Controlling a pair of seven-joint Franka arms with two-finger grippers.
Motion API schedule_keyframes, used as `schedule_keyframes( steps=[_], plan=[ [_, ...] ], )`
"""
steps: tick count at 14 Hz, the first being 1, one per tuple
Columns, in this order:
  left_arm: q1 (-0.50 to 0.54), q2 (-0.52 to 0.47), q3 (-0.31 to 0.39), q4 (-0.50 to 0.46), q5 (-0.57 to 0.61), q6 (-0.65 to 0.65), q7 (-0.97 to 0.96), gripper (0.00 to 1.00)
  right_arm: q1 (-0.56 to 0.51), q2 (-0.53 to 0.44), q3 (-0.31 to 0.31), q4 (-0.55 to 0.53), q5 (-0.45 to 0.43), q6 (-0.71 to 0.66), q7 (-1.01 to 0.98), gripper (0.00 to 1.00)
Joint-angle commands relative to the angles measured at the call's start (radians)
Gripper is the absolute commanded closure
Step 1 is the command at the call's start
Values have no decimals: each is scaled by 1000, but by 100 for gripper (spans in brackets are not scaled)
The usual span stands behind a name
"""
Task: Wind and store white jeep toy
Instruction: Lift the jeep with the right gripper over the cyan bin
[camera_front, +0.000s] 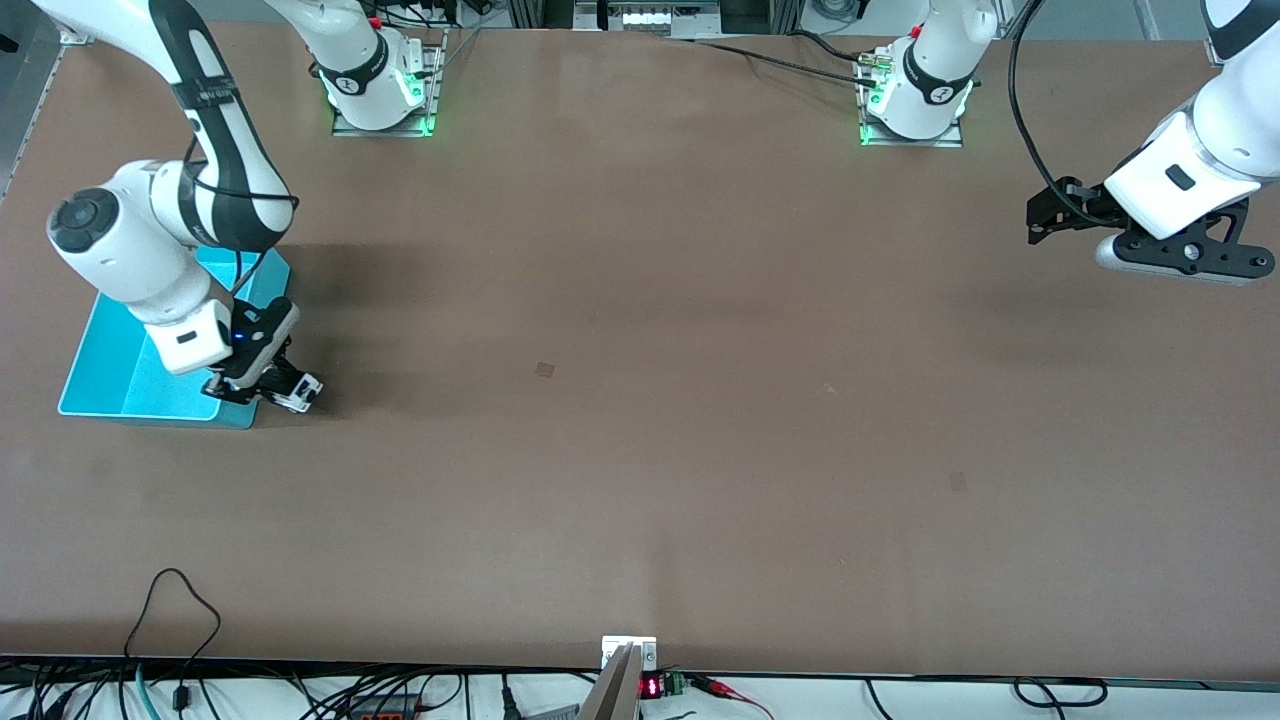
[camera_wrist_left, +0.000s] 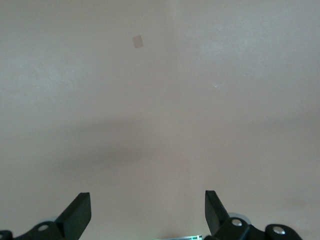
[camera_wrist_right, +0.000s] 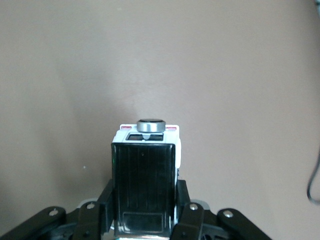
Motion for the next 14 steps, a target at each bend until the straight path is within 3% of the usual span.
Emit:
schedule_keyframes(
  steps=[1,6,11,14],
  plan=[
    [5,5,-3,19,18,-5,1,0,-30,-58,-10,-4,11,-85,120,100],
    [5,4,-4,19,17,-9,-4,0,-50,-78,-113,7,-2,-177,416,100],
    [5,2,-9,19,18,-9,-10,0,-53,-79,-140,9,-96,-301,832,100],
    [5,4,-7,19,18,-8,-10,0,-84,-73,-154,7,-107,-312,946,100]
  ],
)
